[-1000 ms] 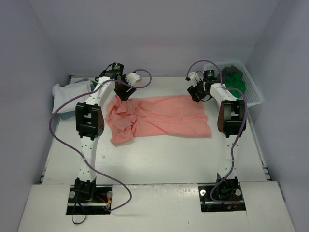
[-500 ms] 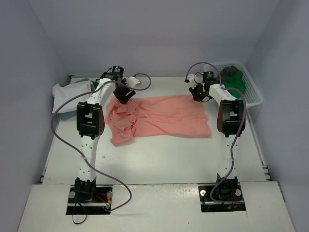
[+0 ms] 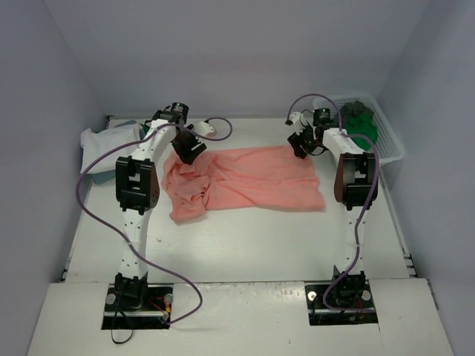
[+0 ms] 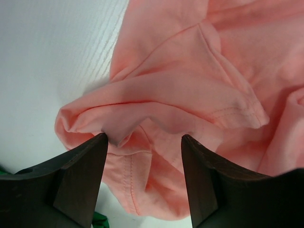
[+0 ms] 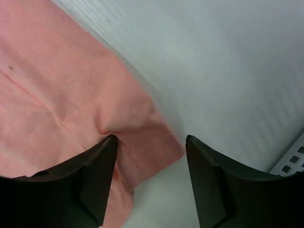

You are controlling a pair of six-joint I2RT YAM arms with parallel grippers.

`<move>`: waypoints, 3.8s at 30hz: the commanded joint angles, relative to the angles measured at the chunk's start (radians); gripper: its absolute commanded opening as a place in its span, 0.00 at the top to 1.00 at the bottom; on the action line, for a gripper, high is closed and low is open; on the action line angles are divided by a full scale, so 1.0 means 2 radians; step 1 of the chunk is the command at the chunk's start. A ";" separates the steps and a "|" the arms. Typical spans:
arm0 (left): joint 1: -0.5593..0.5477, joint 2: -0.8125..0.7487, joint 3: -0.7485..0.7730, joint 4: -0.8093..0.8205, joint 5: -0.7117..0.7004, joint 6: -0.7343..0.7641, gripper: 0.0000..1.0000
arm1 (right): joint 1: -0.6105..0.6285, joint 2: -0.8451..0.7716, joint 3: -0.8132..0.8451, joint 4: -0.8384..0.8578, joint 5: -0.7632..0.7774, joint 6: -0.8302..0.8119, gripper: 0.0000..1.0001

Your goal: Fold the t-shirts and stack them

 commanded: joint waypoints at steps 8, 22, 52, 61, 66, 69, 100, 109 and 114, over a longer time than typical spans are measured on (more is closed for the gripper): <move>0.002 -0.048 0.007 -0.060 0.037 0.045 0.42 | 0.001 0.017 0.015 -0.026 -0.002 -0.010 0.51; -0.006 -0.064 -0.027 -0.072 0.059 0.067 0.42 | 0.002 0.018 0.003 -0.033 -0.013 -0.015 1.00; -0.015 -0.025 -0.044 0.006 0.024 0.029 0.49 | 0.007 -0.006 -0.026 -0.030 -0.032 -0.009 1.00; -0.014 -0.016 -0.039 0.030 0.016 0.016 0.83 | 0.016 -0.010 -0.033 -0.030 -0.029 -0.007 1.00; -0.013 -0.037 -0.063 0.078 0.001 -0.005 0.90 | 0.022 -0.008 -0.038 -0.027 -0.027 -0.002 1.00; -0.013 -0.052 -0.072 0.104 -0.004 -0.020 0.92 | 0.026 -0.013 -0.049 -0.015 -0.027 0.003 1.00; -0.006 -0.141 -0.068 0.176 -0.065 -0.115 0.93 | 0.018 -0.144 -0.161 0.148 0.103 0.117 1.00; -0.005 -0.182 -0.074 0.150 -0.054 -0.133 0.93 | 0.009 -0.189 -0.192 0.154 0.113 0.121 1.00; -0.005 -0.210 -0.095 0.150 -0.059 -0.136 0.92 | 0.010 -0.209 -0.208 0.156 0.107 0.122 1.00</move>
